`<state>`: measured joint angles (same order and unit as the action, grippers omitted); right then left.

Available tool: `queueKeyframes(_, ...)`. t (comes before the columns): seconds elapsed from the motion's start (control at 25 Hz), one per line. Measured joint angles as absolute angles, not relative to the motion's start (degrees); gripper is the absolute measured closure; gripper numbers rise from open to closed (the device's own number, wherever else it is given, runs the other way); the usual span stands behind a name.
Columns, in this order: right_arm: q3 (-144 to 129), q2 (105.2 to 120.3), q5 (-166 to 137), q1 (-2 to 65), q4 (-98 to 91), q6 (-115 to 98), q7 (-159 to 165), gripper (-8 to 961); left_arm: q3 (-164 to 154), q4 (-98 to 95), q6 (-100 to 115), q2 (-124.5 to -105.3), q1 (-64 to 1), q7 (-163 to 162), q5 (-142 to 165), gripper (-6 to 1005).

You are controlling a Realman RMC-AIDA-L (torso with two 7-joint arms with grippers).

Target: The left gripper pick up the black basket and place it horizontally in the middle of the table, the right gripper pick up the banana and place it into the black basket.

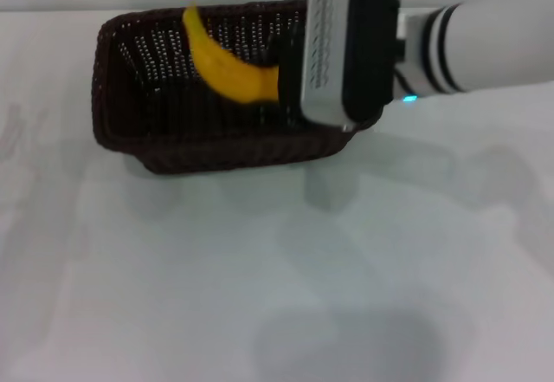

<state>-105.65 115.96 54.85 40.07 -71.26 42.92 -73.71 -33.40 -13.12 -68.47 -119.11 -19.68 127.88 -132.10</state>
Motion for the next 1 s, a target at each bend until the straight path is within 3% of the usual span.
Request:
queueKeyframes(0.44, -107.16, 115.92, 58.66, 37.26, -72.41, 36.88, -74.13, 482, -33.40, -13.09, -68.47, -119.00, -19.86, 127.88, -132.11, 115)
queueKeyframes(0.88, -91.19, 115.62, 84.66, 27.25, -74.51, 34.61, -78.24, 110, -33.39, -13.09, -68.37, -119.08, -19.95, 127.88, -132.10, 115)
queueKeyframes(1.0, -79.38, 115.47, 103.32, 26.57, -65.39, 41.11, -83.25, 110, -33.39, -13.09, -68.37, -119.13, -19.90, 127.88, -132.10, 115)
